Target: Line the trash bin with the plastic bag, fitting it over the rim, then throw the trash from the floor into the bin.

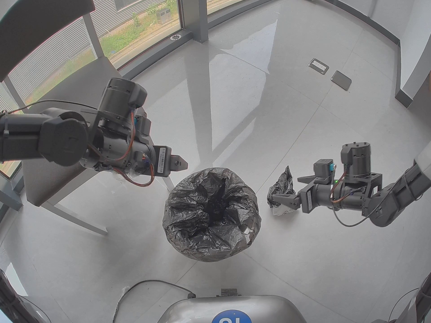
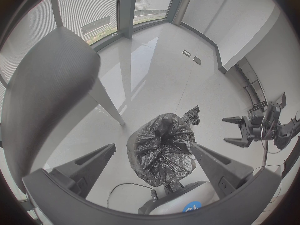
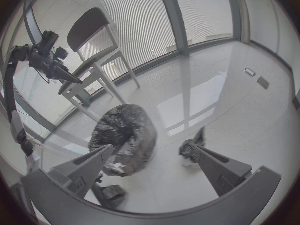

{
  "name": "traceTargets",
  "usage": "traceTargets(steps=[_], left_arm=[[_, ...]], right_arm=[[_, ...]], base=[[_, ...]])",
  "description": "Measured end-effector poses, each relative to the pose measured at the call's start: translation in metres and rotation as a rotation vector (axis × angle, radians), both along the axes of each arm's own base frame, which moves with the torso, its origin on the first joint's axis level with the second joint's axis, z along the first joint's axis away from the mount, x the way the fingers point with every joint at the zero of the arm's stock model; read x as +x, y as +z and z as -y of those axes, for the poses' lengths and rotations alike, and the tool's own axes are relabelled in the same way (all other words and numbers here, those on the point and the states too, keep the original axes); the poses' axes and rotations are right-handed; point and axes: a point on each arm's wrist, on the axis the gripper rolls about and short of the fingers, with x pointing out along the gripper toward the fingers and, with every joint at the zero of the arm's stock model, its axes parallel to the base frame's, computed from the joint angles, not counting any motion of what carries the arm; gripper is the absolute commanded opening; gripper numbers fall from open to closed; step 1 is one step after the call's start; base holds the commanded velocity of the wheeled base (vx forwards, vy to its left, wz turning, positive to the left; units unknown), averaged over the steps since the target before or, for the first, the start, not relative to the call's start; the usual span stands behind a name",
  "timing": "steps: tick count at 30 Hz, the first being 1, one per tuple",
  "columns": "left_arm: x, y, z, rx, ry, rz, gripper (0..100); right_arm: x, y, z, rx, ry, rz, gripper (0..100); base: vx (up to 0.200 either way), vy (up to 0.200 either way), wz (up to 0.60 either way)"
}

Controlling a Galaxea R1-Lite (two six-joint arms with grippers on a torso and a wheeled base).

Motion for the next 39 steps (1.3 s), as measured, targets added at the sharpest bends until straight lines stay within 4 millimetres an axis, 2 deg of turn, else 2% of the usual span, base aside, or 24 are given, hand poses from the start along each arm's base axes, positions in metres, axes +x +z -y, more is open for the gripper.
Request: traceTargets(steps=[3,6,12,18,24,28,32,39], left_arm=[[-0.003,0.01,-0.006,-0.009,-0.001,0.041,100],[-0.006,0.019,-0.006,-0.016,-0.013,0.077,100],[-0.011,0.028,0.006,-0.002,-0.011,0.113,100],[-0.004,0.035,0.012,-0.02,-0.006,0.146,100],[-0.001,0.024,0.011,-0.001,0.004,0.13,100],[-0.001,0.021,0.01,0.004,0.005,0.133,100],[-0.001,0.02,0.008,-0.001,0.013,0.135,100],[0.001,0.016,0.003,-0.032,0.047,0.137,100]], right_arm=[[0.004,0.01,0.018,-0.04,-0.026,0.062,100],[0.007,0.024,0.026,-0.055,-0.038,0.116,100],[0.004,0.037,0.029,-0.033,-0.057,0.115,100],[0.001,0.044,0.028,-0.018,-0.059,0.128,100],[0.0,0.038,0.036,-0.042,-0.075,0.118,100],[0.011,0.022,0.05,-0.086,-0.106,0.099,100],[0.031,0.002,0.065,-0.118,-0.139,0.075,100],[0.076,-0.012,0.068,-0.123,-0.154,0.115,100]], base=[[0.0,0.0,0.0],[0.0,0.0,0.0],[0.0,0.0,0.0],[0.0,0.0,0.0],[0.0,0.0,0.0],[0.0,0.0,0.0],[0.0,0.0,0.0],[0.0,0.0,0.0]])
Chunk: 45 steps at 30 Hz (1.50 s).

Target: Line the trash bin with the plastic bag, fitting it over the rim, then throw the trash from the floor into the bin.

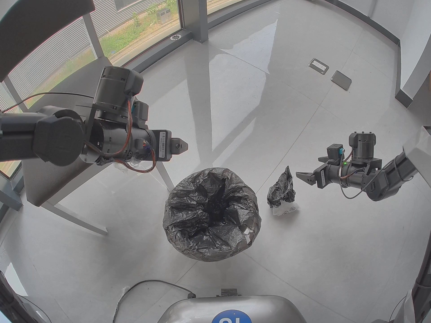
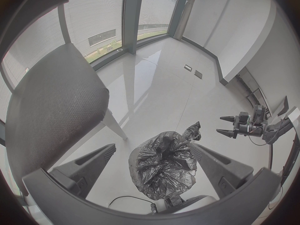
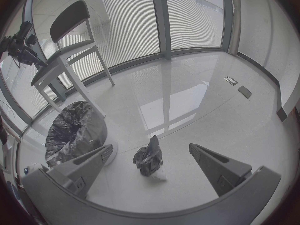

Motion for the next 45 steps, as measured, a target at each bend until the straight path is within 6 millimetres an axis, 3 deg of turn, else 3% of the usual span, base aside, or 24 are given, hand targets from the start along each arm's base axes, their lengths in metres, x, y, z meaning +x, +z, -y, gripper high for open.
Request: traceTargets(steps=[14,26,27,38,45], left_arm=[[-0.005,-0.002,-0.012,-0.027,0.031,-0.003,100],[-0.007,0.004,-0.013,-0.067,0.044,0.027,100],[-0.007,0.005,-0.013,-0.068,0.044,0.028,100],[-0.011,0.005,-0.016,-0.059,0.049,0.027,100],[-0.013,0.002,-0.017,-0.059,0.053,0.015,100]], right_arm=[[0.063,-0.052,-0.017,-0.004,0.027,0.012,100],[0.088,-0.101,-0.031,0.012,0.039,-0.021,100],[0.089,-0.104,-0.032,0.013,0.039,-0.026,0],[0.088,-0.126,-0.039,0.013,0.05,-0.073,0],[0.083,-0.118,-0.039,0.007,0.052,-0.068,0]], base=[[0.0,0.0,0.0],[0.0,0.0,0.0],[0.0,0.0,0.0],[0.0,0.0,0.0],[0.0,0.0,0.0]])
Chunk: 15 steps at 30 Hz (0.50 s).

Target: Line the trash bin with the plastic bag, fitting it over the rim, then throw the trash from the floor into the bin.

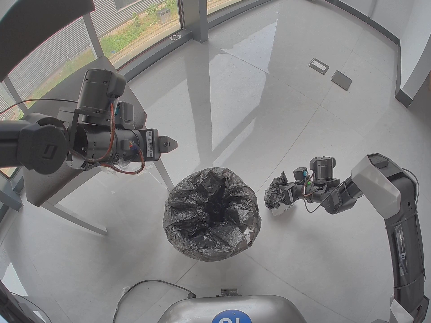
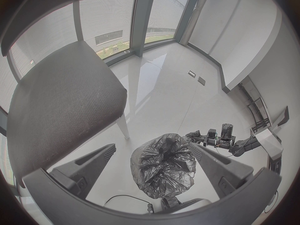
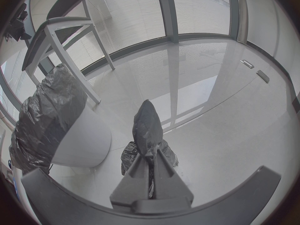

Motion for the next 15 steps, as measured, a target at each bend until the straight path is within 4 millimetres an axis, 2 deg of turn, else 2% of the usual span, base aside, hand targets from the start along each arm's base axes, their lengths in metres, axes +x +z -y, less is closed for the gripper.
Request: traceTargets(steps=[4,7,15], left_arm=[[-0.001,-0.002,-0.002,0.005,0.004,-0.008,100],[-0.001,-0.004,-0.003,0.007,0.007,-0.013,100],[-0.004,-0.013,-0.001,0.033,-0.009,-0.037,100]], right_arm=[[-0.005,0.015,0.001,-0.005,0.003,0.019,0],[-0.012,0.035,0.002,-0.012,0.008,0.045,0],[-0.052,0.108,0.003,-0.037,0.041,0.142,0]], base=[[0.0,0.0,0.0],[0.0,0.0,0.0],[0.0,0.0,0.0]])
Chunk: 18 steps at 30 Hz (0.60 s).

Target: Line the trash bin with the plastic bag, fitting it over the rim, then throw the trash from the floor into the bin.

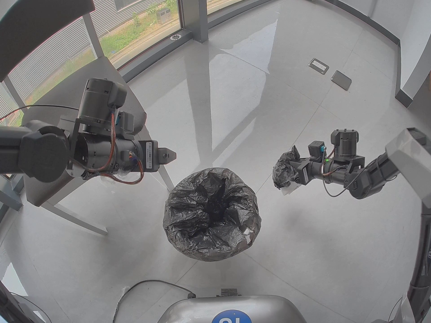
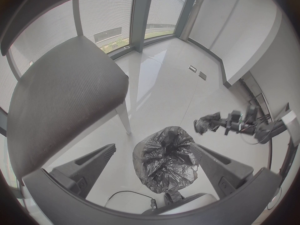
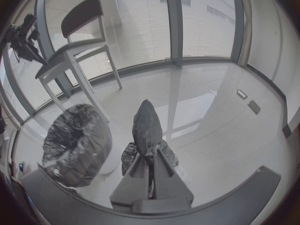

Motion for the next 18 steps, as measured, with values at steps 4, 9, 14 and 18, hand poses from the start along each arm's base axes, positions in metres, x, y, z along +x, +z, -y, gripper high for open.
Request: traceTargets(steps=[4,9,14,18], left_arm=[[-0.004,-0.01,0.003,0.037,-0.024,-0.025,100],[-0.009,-0.023,0.004,0.071,-0.045,-0.058,100],[-0.015,-0.034,0.007,0.099,-0.068,-0.091,100],[-0.02,-0.041,0.011,0.117,-0.09,-0.112,100]], right_arm=[[-0.032,0.038,-0.004,0.0,0.028,0.052,0],[-0.076,0.074,-0.013,0.008,0.076,0.103,0],[-0.116,0.092,-0.035,0.02,0.171,0.126,0],[-0.139,0.1,-0.055,0.03,0.253,0.139,0]], base=[[0.0,0.0,0.0],[0.0,0.0,0.0],[0.0,0.0,0.0],[0.0,0.0,0.0]])
